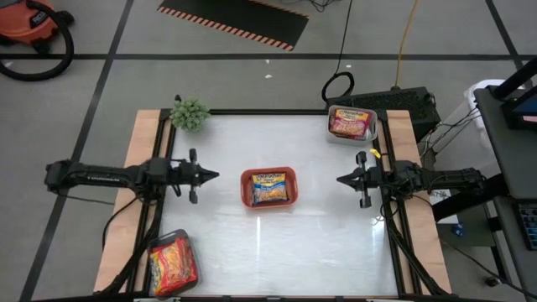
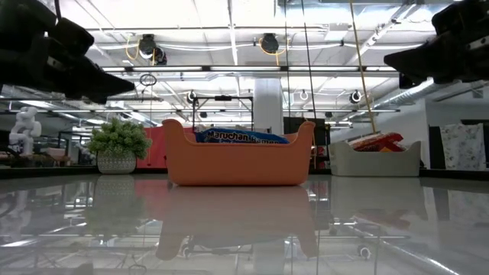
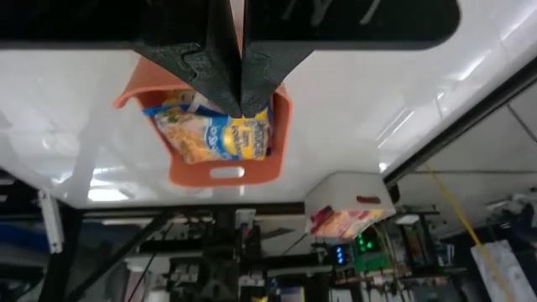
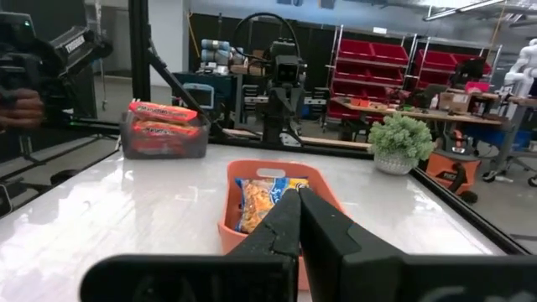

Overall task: Sort Maruchan noodles
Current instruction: Return to Home Position

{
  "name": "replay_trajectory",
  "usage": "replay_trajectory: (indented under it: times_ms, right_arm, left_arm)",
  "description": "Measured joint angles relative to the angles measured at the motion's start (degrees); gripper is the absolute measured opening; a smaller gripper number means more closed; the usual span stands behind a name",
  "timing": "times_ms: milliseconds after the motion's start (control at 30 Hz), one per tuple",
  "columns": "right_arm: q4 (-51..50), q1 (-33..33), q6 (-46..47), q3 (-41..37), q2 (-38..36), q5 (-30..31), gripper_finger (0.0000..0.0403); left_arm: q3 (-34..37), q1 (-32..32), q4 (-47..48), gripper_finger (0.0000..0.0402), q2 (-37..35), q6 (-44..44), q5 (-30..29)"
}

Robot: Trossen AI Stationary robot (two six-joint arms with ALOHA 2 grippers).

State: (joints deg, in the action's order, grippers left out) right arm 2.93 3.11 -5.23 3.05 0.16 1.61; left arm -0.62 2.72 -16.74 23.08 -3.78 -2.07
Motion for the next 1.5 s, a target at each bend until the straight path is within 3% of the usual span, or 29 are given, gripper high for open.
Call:
replay_trajectory:
  times_ms: [600, 1000, 1500]
  right_arm:
    - [0.8, 0.0, 0.0, 0.1, 0.0, -0.2, 0.0]
    - [0.9, 0.0, 0.0, 0.1, 0.0, -0.2, 0.0]
    - [0.9, 0.0, 0.0, 0.1, 0.0, -0.2, 0.0]
  left_arm:
    - [0.0, 1.0, 4.9, 0.0003, -11.5, 0.6, 0.7]
    - [0.0, 0.1, 15.9, 0.0003, -22.1, 0.9, 0.9]
    - [-0.2, -4.3, 16.7, 0.0003, -22.4, 0.8, 1.6]
